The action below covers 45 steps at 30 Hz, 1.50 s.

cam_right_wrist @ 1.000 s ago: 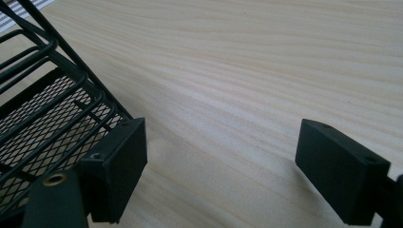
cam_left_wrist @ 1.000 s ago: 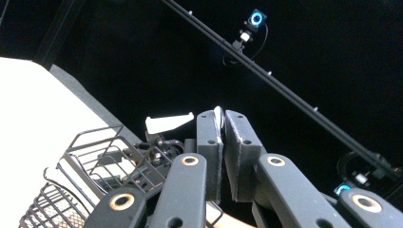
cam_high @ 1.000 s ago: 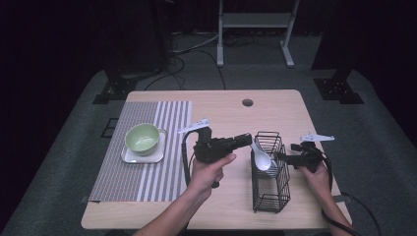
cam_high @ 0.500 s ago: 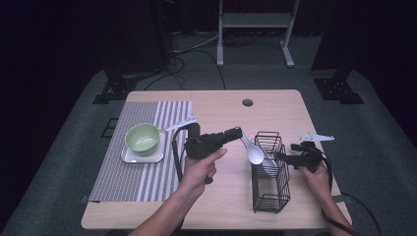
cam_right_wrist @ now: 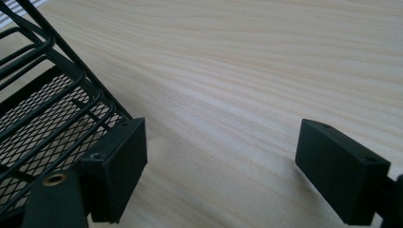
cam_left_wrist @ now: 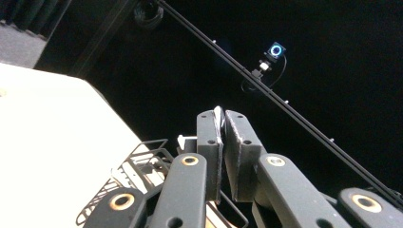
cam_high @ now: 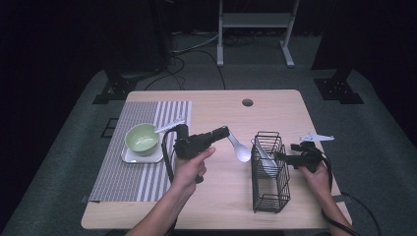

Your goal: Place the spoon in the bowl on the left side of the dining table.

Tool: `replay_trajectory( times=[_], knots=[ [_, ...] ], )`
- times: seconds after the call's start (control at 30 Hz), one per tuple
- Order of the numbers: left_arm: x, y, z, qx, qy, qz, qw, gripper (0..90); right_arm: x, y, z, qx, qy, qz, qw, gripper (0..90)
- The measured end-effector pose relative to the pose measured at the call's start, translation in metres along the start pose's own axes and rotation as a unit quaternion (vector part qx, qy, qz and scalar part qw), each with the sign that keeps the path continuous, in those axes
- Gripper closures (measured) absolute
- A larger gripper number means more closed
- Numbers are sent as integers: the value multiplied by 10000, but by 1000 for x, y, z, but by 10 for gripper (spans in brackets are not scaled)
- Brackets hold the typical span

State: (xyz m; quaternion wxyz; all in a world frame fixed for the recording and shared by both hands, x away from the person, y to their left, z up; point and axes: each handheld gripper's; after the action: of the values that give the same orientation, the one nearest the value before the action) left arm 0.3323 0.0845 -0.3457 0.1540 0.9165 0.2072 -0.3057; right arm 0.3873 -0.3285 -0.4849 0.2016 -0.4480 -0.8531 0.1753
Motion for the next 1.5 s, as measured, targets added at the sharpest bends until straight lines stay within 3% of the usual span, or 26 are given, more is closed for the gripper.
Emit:
replay_trajectory(
  times=[0.17, 0.67, 1.5],
  knots=[
    [8, -8, -1, -109, -115, -71, 9999, 851, 0, 0, 0, 13, -16, 16, 10000, 167],
    [29, -25, -5, -217, -170, -419, 9987, 851, 0, 0, 0, 8, -13, 29, 10000, 167],
    [59, -50, -21, -424, -130, -858, 9953, 851, 0, 0, 0, 18, 21, 53, 10000, 167]
  ],
)
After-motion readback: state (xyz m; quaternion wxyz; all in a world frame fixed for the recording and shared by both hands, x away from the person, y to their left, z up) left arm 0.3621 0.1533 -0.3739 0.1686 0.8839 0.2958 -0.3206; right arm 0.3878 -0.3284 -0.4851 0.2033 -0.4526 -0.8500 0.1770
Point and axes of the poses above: each handheld gripper's, and its own axes: y roughly forward along the jaws, z roughly out of its underside, x roughly to its left, and after that the axes turned 8 degrees about -x, right-handed
